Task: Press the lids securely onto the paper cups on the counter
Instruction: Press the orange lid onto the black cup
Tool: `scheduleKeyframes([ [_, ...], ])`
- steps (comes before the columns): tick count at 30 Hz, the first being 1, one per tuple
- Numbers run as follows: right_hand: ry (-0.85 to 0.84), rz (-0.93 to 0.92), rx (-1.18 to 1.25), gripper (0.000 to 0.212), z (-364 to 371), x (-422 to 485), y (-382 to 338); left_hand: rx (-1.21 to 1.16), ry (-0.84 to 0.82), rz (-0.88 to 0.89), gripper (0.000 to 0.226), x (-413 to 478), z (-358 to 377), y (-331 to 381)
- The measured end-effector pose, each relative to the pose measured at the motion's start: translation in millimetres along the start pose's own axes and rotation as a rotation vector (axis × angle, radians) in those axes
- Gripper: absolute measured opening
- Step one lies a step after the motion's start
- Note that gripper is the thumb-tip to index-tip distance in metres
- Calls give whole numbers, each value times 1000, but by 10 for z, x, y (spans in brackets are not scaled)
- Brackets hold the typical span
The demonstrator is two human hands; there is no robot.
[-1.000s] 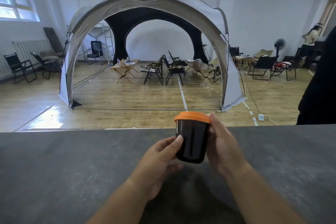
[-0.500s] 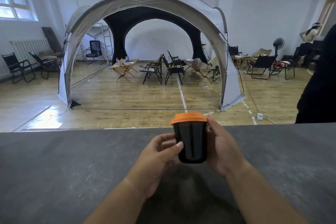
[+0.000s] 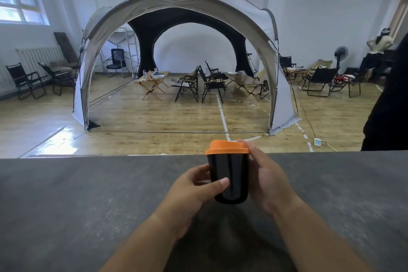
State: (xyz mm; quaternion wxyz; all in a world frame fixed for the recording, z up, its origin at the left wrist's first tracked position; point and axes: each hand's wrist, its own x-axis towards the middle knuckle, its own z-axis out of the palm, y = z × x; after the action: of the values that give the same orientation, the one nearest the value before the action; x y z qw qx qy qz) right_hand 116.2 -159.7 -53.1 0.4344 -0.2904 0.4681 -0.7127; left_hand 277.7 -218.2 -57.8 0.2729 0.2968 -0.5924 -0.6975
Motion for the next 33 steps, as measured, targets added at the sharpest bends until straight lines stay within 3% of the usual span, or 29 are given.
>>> scheduleKeyframes([
  [6, -74, -71, -223, 54, 116, -121, -66, 38, -39, -41, 65, -66, -28, 98],
  [9, -88, -100, -321, 83, 290, -265, -25, 175, 118, 51, 60, -196, -91, 273],
  [11, -37, 98, -55, 99, 425, -351, 34, 250, 239, 159, 65, -327, -197, 358],
  [13, -93, 332, 198, 96, 604, -464, 79, 317, 291, 225, 70, -509, -320, 384],
  [17, -207, 459, 330, 92, 1061, -588, 220, 369, 380, 281, 68, -858, -629, 335],
  [28, -235, 641, 260, 72, 2624, -440, 741, 451, 1035, 126, 75, -813, -2604, 428],
  [33, -230, 664, 252, 69, 2930, -309, 939, 470, 1155, 19, 77, -536, -3293, 472],
])
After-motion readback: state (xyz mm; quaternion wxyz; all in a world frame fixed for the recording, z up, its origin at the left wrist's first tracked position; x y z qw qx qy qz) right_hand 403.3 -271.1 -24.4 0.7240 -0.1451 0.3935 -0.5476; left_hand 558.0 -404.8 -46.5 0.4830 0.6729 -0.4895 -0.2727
